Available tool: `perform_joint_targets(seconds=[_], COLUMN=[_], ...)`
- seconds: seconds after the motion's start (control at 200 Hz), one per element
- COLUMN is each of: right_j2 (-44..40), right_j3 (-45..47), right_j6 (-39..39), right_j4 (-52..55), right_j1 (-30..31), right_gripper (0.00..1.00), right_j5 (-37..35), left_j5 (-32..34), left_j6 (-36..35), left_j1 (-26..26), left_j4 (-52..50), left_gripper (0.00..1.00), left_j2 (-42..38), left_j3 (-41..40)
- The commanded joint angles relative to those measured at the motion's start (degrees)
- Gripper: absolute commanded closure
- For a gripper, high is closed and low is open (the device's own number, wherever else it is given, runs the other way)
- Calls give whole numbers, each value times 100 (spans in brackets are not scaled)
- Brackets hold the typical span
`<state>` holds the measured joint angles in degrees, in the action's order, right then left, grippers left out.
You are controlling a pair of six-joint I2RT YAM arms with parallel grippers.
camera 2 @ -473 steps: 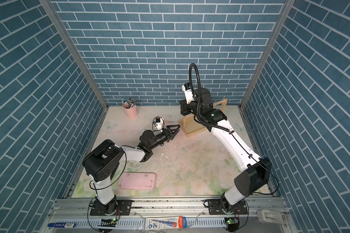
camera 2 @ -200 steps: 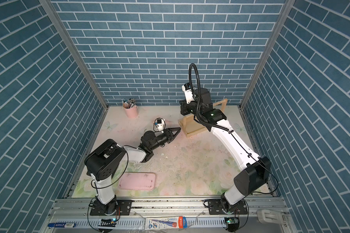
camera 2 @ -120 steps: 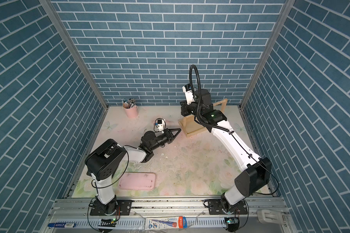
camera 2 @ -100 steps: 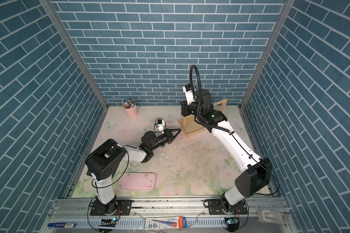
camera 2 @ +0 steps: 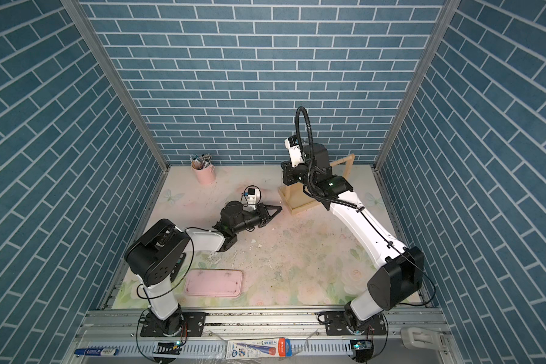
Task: Take the necklace off the jewelry display stand
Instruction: Place the necklace at the center of the board.
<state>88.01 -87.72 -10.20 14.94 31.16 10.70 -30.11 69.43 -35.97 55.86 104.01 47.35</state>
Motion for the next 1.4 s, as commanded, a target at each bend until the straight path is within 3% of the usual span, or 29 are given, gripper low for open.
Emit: perform_joint_targets(seconds=[0.0,0.315,0.615,1.395], right_j2=[-78,277,915,2726], right_j3=[150,531,586,-286], right_j6=[-351,-725,-974,-1239], right_j4=[-315,-623,-962,-1335], right_j1=[8,219,498,1051], right_gripper=[100,100,100,100], right_j5=[193,193,213,489], left_j5=[-388,-910,-997,-768], left_j6=[-414,-1137,-1841,-2328], left_j1=[184,571,867,1947], left_j4=[-719,-1996,-3366,-4208], left_gripper=[100,100,100,100], left_j2=[-276,-722,-1096,-1866], left_j3=[-26,-249,-460,-1765])
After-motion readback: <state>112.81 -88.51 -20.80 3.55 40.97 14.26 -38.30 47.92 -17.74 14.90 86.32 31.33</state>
